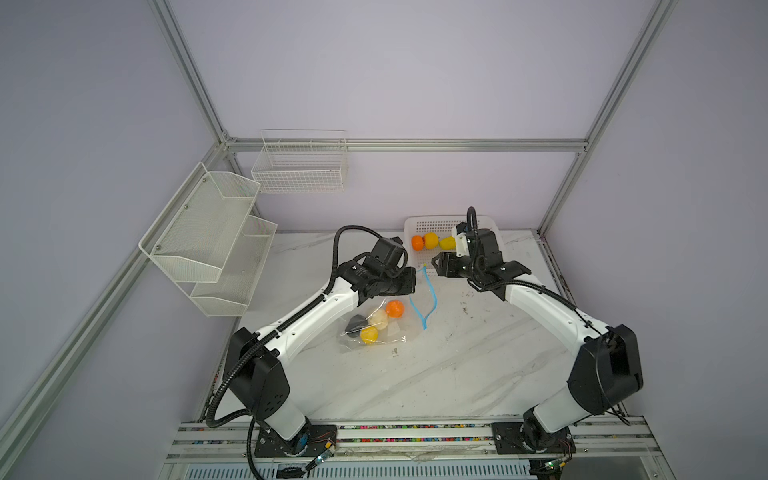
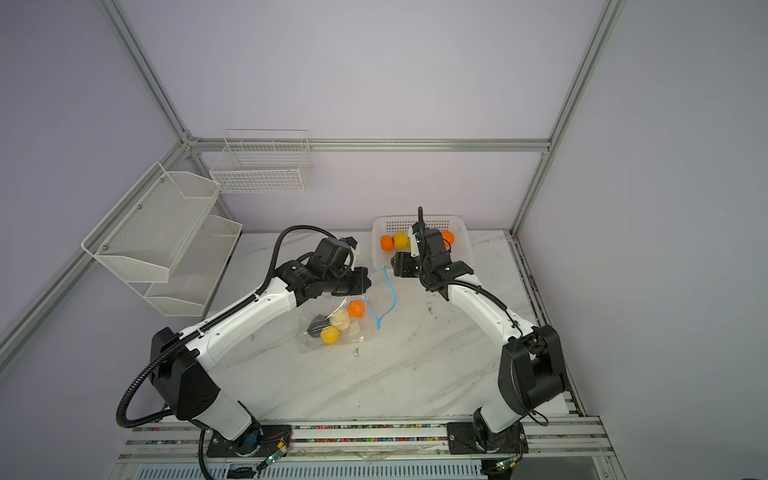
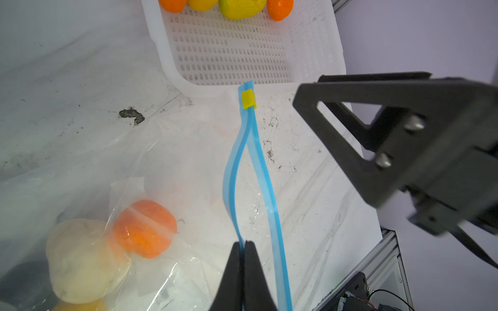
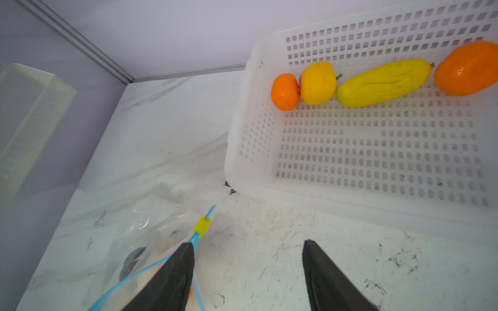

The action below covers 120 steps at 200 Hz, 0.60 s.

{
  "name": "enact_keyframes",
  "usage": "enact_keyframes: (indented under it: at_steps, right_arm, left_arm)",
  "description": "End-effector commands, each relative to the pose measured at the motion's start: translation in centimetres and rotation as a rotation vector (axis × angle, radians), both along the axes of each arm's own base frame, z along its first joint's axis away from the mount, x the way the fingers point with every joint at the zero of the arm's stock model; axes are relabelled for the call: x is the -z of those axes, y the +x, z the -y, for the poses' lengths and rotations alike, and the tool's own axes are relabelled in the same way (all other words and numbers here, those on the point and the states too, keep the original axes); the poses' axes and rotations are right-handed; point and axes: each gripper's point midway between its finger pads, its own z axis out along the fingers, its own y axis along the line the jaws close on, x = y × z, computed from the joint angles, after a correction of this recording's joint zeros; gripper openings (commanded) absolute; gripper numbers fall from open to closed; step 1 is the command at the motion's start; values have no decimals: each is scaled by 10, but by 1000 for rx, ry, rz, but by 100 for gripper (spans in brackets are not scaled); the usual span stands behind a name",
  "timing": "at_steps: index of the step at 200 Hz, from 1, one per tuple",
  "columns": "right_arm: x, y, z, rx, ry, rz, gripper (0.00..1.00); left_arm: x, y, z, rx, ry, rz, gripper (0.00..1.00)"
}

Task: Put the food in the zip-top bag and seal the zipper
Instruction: 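Move the right gripper back over the basket to the yellow mango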

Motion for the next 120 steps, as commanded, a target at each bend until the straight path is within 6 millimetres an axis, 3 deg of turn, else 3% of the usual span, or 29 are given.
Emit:
enact_keyframes:
  at_steps: [1,66,96,120]
  right_arm:
    - [4,35,9,56,-50,63,65]
    - [51,110,14,90,-191,129,65]
    - [83,141,5,76,-208,110,65]
    - [94,163,0,78,-203,109,64]
  left_arm:
    - [-6,1,-3,7,-15,34,0]
    - [2,13,-1,21,19,-5,0]
    - [6,17,-1,20,25,-15,0]
    - [8,17,-2,12,26,-24,0]
